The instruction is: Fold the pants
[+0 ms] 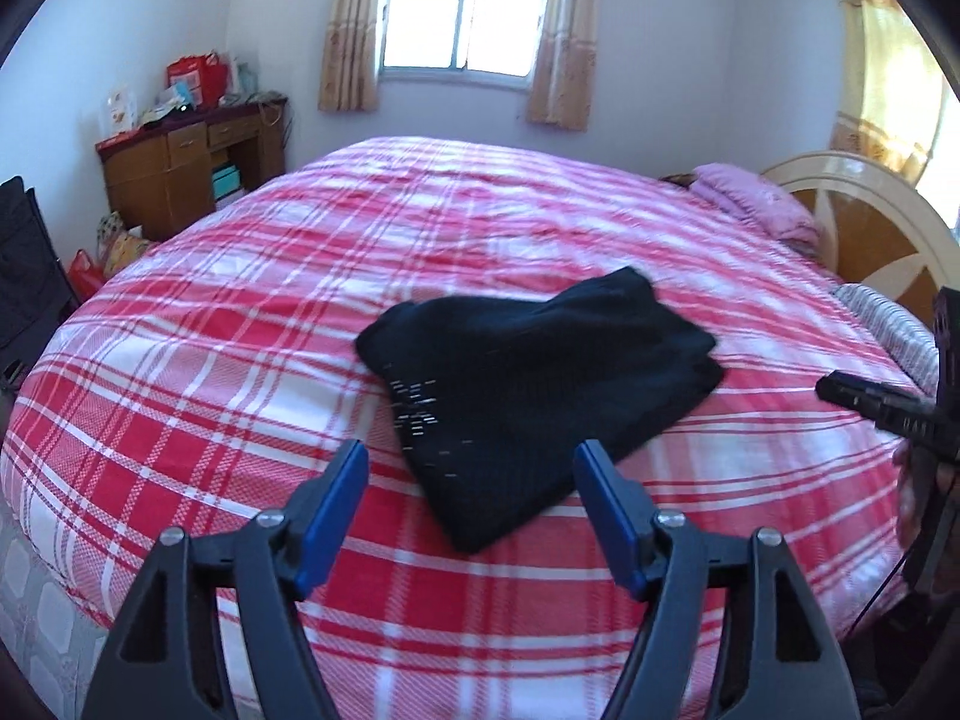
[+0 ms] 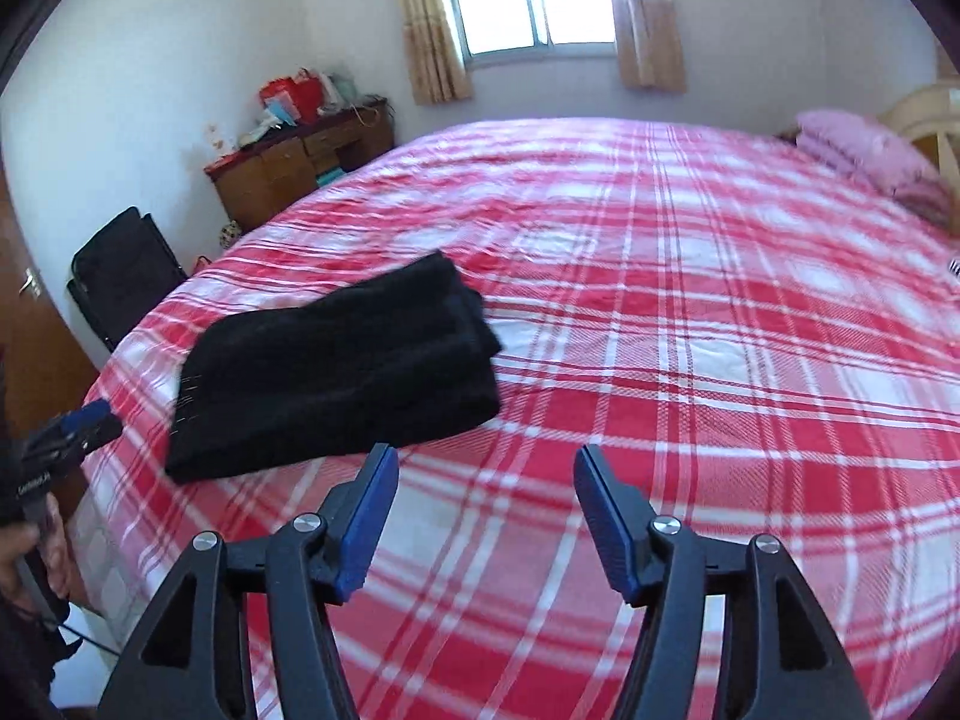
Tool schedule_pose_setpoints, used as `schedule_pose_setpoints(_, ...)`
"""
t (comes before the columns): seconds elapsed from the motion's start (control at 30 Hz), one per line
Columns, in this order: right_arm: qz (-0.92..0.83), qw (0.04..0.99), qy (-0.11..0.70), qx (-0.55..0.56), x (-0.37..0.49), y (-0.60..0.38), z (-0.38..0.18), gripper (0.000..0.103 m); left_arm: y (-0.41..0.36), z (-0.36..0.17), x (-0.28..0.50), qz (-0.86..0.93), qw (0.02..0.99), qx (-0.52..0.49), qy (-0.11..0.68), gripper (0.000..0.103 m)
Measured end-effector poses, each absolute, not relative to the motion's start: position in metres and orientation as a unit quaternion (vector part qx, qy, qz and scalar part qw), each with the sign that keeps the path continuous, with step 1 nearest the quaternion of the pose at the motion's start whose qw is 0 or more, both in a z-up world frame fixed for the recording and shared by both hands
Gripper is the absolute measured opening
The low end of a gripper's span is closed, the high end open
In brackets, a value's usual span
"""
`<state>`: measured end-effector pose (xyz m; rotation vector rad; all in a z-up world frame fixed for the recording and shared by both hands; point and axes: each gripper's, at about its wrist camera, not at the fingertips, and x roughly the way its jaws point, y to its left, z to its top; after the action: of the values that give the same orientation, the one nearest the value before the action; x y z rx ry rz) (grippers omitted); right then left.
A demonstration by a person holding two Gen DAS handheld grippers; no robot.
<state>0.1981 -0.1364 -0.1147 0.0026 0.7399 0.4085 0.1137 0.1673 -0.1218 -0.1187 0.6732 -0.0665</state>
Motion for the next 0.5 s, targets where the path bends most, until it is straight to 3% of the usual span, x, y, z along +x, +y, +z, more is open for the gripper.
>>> schedule_pose_setpoints(0.13,0.195,0.923,0.332,-0.006,0.161,-0.138,-0.095,0.064,0.155,-0.112,0.103,-0.046,0.945,-0.072,0.314,0.086)
schedule_pose_setpoints(0.5,0.186,0.946,0.265,-0.022,0.097,-0.144,-0.046,0.073,0.133,-0.1,0.089,-0.072,0.953,-0.062,0.288,0.096)
